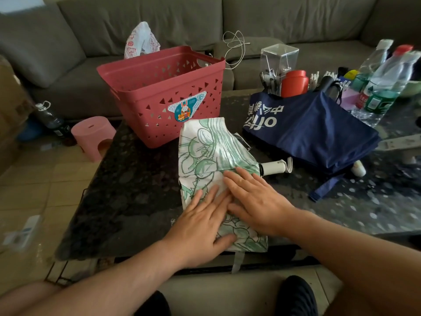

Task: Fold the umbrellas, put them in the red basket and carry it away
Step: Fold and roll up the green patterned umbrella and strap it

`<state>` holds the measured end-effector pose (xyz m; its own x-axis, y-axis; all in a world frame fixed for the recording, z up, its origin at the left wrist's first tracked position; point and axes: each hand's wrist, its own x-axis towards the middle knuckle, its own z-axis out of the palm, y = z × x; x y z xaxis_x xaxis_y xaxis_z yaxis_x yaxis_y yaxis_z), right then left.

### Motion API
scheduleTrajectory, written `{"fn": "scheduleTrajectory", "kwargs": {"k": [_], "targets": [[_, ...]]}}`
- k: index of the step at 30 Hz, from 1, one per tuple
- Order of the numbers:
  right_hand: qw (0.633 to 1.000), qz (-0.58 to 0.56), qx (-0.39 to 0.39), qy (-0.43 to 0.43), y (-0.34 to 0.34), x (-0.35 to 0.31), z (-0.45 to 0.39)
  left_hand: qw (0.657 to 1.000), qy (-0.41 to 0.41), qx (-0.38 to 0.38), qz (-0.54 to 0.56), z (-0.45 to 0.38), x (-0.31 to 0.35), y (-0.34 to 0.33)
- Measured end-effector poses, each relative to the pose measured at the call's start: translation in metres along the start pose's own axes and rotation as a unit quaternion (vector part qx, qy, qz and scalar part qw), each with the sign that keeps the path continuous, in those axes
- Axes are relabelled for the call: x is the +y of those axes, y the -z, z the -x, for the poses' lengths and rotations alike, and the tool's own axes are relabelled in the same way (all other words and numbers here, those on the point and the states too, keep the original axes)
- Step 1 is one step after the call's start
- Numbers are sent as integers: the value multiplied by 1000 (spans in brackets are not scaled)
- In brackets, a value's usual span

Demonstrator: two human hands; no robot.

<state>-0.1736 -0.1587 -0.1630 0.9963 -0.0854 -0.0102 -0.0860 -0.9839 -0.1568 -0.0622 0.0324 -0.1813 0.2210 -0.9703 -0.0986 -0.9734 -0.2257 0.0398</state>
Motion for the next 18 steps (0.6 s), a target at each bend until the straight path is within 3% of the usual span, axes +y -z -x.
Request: {"fn": "scheduleTrajectory", "kwargs": {"k": [3,9,13,16,18], "targets": [[997,70,-32,-1,-11,9,7,1000,3,-29,-4,10,-2,0],[994,83,-74,16,-6,11,9,991,-10,-108,73,26,-19,25],[991,119,-55,23,1,6,14,987,16,-25,159,24,-28,28],[985,142,3,92,2,-4,19,990,22,25,138,17,-32,19],[988,103,-16,117,-2,-10,22,991,9,27,130,14,-37,18]]}}
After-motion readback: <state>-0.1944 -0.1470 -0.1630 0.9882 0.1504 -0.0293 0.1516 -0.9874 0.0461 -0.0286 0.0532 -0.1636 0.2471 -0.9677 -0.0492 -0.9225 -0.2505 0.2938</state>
